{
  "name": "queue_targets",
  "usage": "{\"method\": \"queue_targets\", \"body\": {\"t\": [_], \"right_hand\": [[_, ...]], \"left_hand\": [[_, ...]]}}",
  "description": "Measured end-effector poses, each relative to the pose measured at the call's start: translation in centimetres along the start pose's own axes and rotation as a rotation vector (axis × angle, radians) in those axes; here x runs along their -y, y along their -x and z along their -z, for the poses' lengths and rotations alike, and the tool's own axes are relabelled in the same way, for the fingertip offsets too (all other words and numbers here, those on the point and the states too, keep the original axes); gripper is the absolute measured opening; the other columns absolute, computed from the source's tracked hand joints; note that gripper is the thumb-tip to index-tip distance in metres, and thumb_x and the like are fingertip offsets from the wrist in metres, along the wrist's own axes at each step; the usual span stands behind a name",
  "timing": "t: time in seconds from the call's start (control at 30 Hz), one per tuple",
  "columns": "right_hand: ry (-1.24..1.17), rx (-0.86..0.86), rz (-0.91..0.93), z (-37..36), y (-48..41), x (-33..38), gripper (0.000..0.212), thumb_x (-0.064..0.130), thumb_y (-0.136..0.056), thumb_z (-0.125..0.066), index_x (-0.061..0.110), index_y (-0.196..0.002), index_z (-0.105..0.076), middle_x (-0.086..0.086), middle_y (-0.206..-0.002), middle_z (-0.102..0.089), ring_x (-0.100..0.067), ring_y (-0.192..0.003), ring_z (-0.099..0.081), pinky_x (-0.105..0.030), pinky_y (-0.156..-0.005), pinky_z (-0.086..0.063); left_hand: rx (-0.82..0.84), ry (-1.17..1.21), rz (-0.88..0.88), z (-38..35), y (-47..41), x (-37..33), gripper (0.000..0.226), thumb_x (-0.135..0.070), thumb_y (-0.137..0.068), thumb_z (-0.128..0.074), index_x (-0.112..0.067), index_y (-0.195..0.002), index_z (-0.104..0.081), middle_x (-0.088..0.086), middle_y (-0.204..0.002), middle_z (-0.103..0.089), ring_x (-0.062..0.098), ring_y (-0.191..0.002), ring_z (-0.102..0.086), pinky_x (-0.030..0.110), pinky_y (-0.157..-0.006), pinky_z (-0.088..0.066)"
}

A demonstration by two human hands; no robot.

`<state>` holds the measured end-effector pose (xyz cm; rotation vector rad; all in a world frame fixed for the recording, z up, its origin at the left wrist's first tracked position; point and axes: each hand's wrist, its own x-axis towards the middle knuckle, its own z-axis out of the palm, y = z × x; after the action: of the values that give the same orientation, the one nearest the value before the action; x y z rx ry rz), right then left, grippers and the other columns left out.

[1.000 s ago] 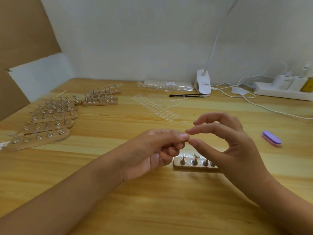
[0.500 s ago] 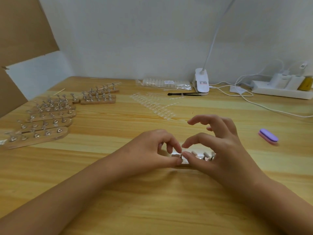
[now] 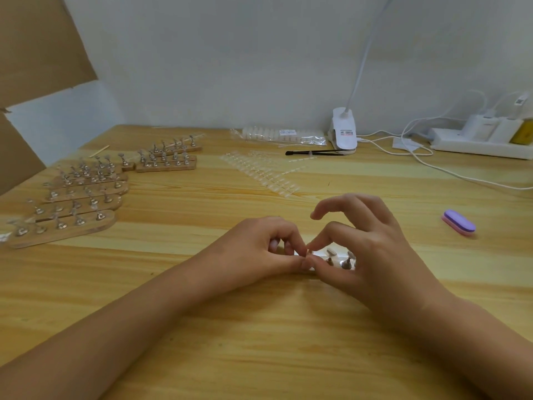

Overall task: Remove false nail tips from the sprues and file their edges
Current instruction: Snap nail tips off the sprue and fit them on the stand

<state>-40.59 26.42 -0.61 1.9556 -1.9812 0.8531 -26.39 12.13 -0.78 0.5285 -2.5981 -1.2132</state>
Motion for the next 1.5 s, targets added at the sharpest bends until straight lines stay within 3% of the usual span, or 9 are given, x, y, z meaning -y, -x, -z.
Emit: {"method": "queue_targets", "body": {"t": [0.13,0.23,0.3,0.37,0.6,0.8,1.07,1.23,1.5], "right_hand": [[-0.02,0.031,-0.001,0.2,0.5,-0.4,0.028,0.044,-0.081,-0.065,0.026,-0.101,-0.072,0.005,-0.121,-0.057,-0.017,-0.123,-0.04,-0.036,-0.101,-0.037],[-0.125,0.075,-0.005,1.7,0.8,-1.7,0.045,0.053,-0.083,-0.061,0.031,-0.122,-0.063,0.012,-0.131,-0.046,-0.007,-0.125,-0.033,-0.017,-0.107,-0.027],[-0.105,0.089,0.01,2.8,0.9,-2.8,0.04,0.052,-0.082,-0.059,0.034,-0.118,-0.065,0.013,-0.134,-0.045,-0.008,-0.128,-0.031,-0.013,-0.108,-0.021],[-0.081,0.123,0.015,3.3,0.8,-3.5,0.032,0.052,-0.083,-0.059,0.037,-0.11,-0.067,0.014,-0.137,-0.043,-0.01,-0.132,-0.028,-0.017,-0.107,-0.021],[-0.065,0.156,0.083,2.1,0.8,-3.3,0.021,0.04,-0.082,-0.067,0.031,-0.1,-0.071,0.007,-0.133,-0.05,-0.017,-0.132,-0.031,-0.038,-0.108,-0.029],[-0.077,0.141,0.067,1.4,0.5,-2.9,0.016,0.035,-0.083,-0.064,0.027,-0.095,-0.071,0.007,-0.128,-0.054,-0.018,-0.129,-0.033,-0.036,-0.107,-0.029],[-0.038,0.148,0.075,1.9,0.5,-3.1,0.017,0.042,-0.082,-0.064,0.032,-0.095,-0.07,0.008,-0.13,-0.053,-0.02,-0.133,-0.03,-0.042,-0.109,-0.03],[-0.032,0.124,0.086,1.7,0.5,-3.0,0.019,0.039,-0.082,-0.063,0.026,-0.093,-0.07,0.006,-0.128,-0.054,-0.02,-0.131,-0.031,-0.042,-0.108,-0.03],[-0.089,0.086,0.084,1.7,0.4,-2.9,0.02,0.036,-0.085,-0.062,0.021,-0.097,-0.066,0.006,-0.119,-0.057,-0.014,-0.122,-0.04,-0.041,-0.104,-0.035]], "left_hand": [[-0.016,-0.03,-0.014,-0.2,0.1,-0.1,0.01,-0.039,-0.08,-0.077,-0.044,-0.079,-0.068,-0.025,-0.082,-0.057,-0.001,-0.07,-0.044,0.024,-0.068,-0.04],[-0.026,-0.116,-0.011,-0.5,0.2,-0.1,0.025,-0.051,-0.076,-0.075,-0.049,-0.097,-0.062,-0.026,-0.107,-0.051,-0.011,-0.099,-0.042,0.018,-0.077,-0.036],[-0.039,-0.133,0.01,-0.8,0.1,-0.2,0.039,-0.06,-0.069,-0.073,-0.052,-0.105,-0.059,-0.03,-0.117,-0.044,-0.014,-0.113,-0.032,0.018,-0.084,-0.035],[-0.058,-0.12,0.006,-1.4,-0.1,-0.5,0.038,-0.061,-0.067,-0.073,-0.051,-0.102,-0.061,-0.031,-0.119,-0.043,-0.013,-0.119,-0.028,0.018,-0.086,-0.034],[-0.124,-0.06,-0.004,-3.4,-0.7,-1.1,0.019,-0.062,-0.066,-0.068,-0.049,-0.078,-0.062,-0.028,-0.108,-0.049,-0.013,-0.115,-0.029,0.003,-0.087,-0.027],[-0.145,0.008,0.03,-3.4,-0.9,-1.0,0.013,-0.055,-0.065,-0.07,-0.047,-0.074,-0.064,-0.026,-0.106,-0.053,-0.01,-0.113,-0.035,0.016,-0.08,-0.032],[-0.146,0.042,0.034,-3.3,-0.8,-1.2,0.009,-0.042,-0.073,-0.079,-0.042,-0.074,-0.07,-0.025,-0.099,-0.058,-0.009,-0.105,-0.042,0.001,-0.074,-0.035],[-0.161,0.087,0.028,-3.3,-0.8,-1.2,0.013,-0.036,-0.073,-0.081,-0.04,-0.068,-0.069,-0.026,-0.094,-0.06,0.004,-0.108,-0.05,0.012,-0.077,-0.04],[-0.163,0.082,0.032,-3.2,-0.8,-1.3,0.012,-0.036,-0.073,-0.083,-0.04,-0.069,-0.073,-0.031,-0.093,-0.06,0.0,-0.1,-0.05,0.009,-0.071,-0.038]]}}
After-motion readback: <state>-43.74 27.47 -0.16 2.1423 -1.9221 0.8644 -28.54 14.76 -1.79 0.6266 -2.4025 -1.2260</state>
